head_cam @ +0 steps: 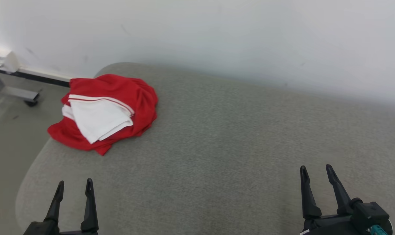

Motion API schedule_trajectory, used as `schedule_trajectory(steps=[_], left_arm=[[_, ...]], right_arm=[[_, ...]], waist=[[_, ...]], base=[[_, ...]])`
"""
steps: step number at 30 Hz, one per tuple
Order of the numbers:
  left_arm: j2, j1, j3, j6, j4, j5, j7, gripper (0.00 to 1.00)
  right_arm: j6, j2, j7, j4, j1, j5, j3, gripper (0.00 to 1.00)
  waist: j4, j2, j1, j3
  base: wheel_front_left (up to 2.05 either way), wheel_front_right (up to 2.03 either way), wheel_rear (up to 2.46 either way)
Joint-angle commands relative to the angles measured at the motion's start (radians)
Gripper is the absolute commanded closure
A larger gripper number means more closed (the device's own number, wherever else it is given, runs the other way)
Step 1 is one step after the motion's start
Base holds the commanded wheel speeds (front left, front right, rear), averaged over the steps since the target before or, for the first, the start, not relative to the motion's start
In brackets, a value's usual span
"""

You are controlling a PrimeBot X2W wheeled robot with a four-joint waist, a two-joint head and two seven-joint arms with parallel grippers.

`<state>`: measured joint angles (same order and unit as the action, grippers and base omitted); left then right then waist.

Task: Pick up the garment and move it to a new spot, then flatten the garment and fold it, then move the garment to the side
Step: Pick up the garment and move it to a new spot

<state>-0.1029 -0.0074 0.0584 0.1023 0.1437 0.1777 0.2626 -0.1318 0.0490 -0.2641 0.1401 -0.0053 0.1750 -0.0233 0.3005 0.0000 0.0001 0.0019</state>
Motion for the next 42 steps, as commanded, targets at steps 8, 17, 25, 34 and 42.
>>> schedule_trajectory(steps=[8, 17, 25, 34, 42], left_arm=[[-0.003, -0.001, 0.007, -0.013, 0.001, 0.011, 0.004, 0.00], [-0.003, 0.005, 0.027, -0.030, 0.006, 0.021, 0.004, 0.00], [-0.002, 0.008, 0.045, -0.047, 0.004, 0.026, 0.004, 0.00], [-0.011, -0.020, 0.069, -0.048, 0.005, 0.036, 0.004, 0.00], [-0.066, -0.222, 0.112, -0.033, -0.005, 0.097, -0.010, 0.00]], right_arm=[[0.002, 0.003, -0.001, 0.003, -0.002, -0.011, -0.006, 0.00], [0.002, 0.003, -0.001, 0.011, -0.012, -0.016, -0.020, 0.00], [0.002, 0.003, -0.001, 0.015, -0.016, -0.019, -0.033, 0.00], [0.002, 0.003, 0.004, 0.014, -0.035, -0.030, -0.055, 0.00], [0.002, 0.003, 0.022, -0.015, -0.080, -0.070, -0.035, 0.00]], waist=[[0.143, 0.0000, -0.0001, 0.017], [0.194, 0.0000, -0.0001, 0.023], [0.194, 0.0000, -0.0001, 0.027], [0.148, 0.0000, -0.0001, 0.045], [0.014, 0.0000, -0.0001, 0.156]], base=[[0.00, 0.00, 0.00], [0.00, 0.00, 0.00], [0.00, 0.00, 0.00], [0.00, 0.00, 0.00], [0.00, 0.00, 0.00]])
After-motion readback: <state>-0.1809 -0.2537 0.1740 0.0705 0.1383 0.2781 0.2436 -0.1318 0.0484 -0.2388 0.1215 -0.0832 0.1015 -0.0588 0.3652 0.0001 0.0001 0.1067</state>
